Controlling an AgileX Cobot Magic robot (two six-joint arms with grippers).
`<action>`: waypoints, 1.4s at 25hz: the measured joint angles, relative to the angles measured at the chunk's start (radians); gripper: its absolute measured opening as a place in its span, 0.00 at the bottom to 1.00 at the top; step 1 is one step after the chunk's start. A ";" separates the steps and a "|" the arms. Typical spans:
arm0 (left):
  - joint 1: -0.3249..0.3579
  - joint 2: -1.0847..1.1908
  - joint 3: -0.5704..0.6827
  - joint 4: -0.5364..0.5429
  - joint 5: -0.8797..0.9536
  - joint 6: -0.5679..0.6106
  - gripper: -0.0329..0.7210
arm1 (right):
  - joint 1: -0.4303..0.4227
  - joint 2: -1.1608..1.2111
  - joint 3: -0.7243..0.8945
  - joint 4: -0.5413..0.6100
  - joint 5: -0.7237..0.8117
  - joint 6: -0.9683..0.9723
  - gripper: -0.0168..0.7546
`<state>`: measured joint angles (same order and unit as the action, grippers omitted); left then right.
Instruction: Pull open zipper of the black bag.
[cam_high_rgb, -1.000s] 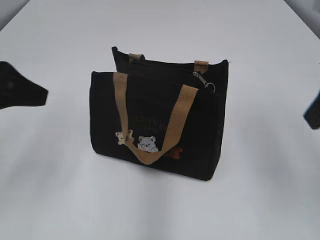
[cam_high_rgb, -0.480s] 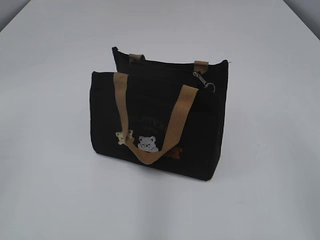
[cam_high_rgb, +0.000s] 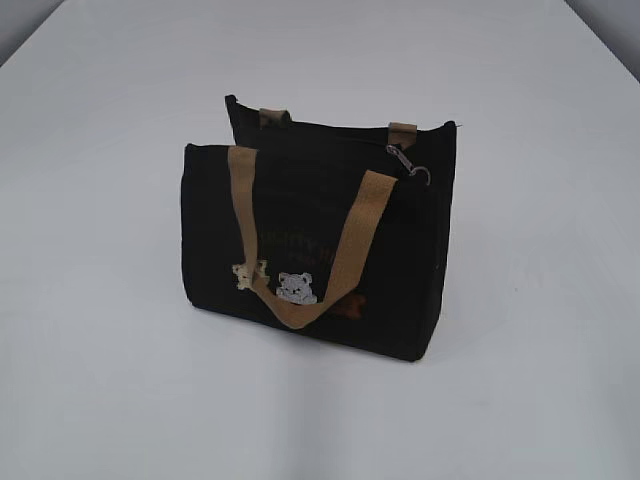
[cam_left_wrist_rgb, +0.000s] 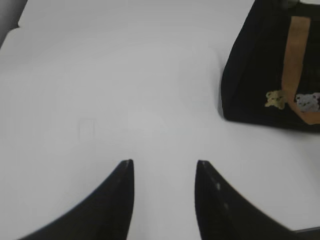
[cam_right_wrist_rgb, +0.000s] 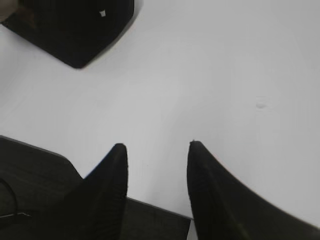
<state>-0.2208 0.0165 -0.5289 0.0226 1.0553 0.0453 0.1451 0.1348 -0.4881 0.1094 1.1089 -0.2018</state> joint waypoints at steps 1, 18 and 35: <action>0.000 -0.018 0.000 -0.007 0.002 0.013 0.45 | 0.000 -0.017 0.000 0.000 -0.003 -0.001 0.43; 0.000 -0.025 0.000 -0.023 0.005 0.042 0.45 | 0.000 -0.090 0.001 -0.001 -0.009 -0.004 0.34; 0.153 -0.026 0.000 -0.023 0.004 0.043 0.45 | -0.050 -0.141 0.002 0.001 -0.010 -0.004 0.34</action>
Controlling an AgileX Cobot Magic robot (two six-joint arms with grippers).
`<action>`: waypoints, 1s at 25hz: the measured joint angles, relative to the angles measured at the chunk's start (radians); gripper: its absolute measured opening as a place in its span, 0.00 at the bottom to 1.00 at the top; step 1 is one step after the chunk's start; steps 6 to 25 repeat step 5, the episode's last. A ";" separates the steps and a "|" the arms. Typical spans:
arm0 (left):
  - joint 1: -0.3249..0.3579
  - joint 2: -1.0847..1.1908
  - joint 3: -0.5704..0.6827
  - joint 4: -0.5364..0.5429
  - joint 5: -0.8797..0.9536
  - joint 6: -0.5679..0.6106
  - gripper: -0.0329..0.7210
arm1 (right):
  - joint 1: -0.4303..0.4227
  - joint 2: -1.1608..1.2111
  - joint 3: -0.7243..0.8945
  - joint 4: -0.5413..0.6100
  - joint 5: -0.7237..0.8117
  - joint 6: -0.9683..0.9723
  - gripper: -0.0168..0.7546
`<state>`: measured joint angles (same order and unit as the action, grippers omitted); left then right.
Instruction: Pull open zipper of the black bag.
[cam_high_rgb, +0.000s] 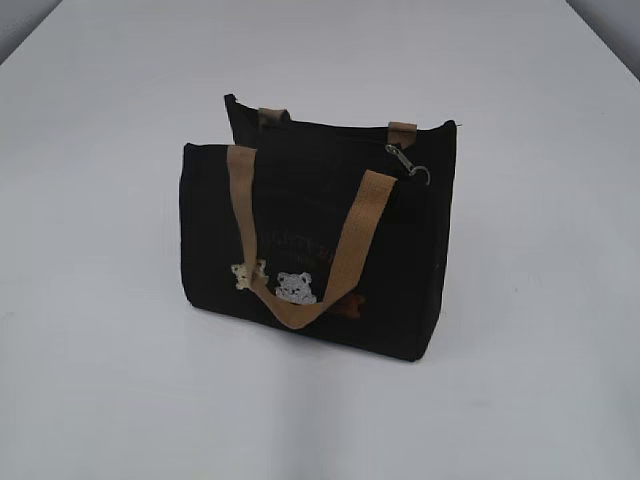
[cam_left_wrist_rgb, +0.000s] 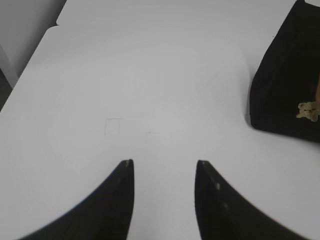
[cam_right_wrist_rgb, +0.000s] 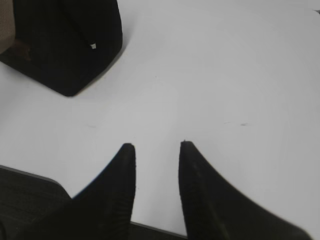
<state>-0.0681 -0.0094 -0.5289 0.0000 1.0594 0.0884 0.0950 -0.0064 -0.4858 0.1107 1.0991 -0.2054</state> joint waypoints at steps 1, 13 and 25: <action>0.000 0.000 0.000 0.000 0.000 0.000 0.45 | 0.000 0.000 0.000 0.000 0.000 0.000 0.34; 0.000 0.000 0.000 0.000 0.000 0.000 0.45 | 0.000 0.000 0.000 0.000 0.000 0.000 0.34; 0.000 0.000 0.000 0.000 0.000 0.000 0.45 | 0.000 0.000 0.000 0.000 0.000 0.000 0.34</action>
